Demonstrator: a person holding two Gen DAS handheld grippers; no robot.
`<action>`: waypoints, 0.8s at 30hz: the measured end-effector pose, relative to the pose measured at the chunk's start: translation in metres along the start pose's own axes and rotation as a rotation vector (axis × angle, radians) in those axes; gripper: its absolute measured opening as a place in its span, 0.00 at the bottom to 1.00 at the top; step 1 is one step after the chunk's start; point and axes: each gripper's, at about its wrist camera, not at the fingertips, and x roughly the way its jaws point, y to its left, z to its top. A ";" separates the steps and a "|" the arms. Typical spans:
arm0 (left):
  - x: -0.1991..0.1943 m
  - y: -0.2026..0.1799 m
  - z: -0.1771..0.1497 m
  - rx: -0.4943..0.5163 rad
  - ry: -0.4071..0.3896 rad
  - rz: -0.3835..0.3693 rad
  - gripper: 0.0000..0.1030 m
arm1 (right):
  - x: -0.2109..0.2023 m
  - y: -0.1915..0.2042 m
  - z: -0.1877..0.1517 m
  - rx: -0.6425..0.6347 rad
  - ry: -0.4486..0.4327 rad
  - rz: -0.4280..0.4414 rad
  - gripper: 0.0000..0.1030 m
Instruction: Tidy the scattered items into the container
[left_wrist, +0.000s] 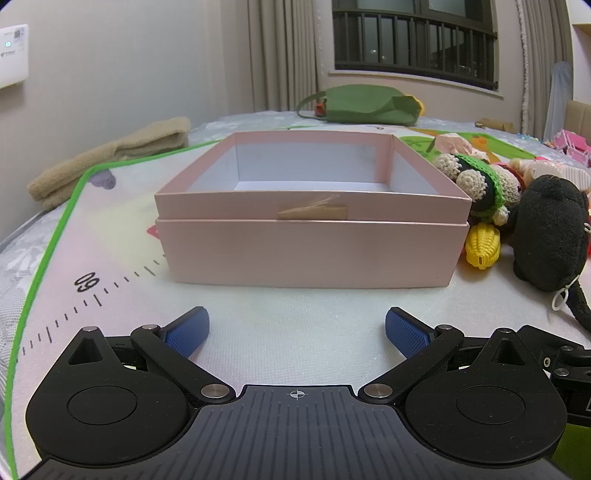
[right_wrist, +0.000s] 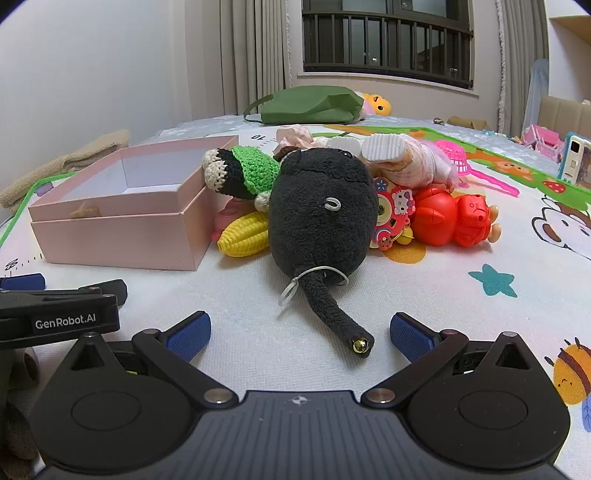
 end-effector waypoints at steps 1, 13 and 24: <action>0.000 0.000 0.000 0.000 0.000 0.000 1.00 | 0.000 0.000 0.000 0.000 0.000 0.000 1.00; 0.000 0.010 0.002 0.000 0.000 0.001 1.00 | -0.001 -0.001 0.000 0.003 -0.001 0.002 1.00; 0.000 0.009 0.001 0.002 -0.001 0.002 1.00 | -0.001 -0.001 0.000 0.005 -0.002 0.004 1.00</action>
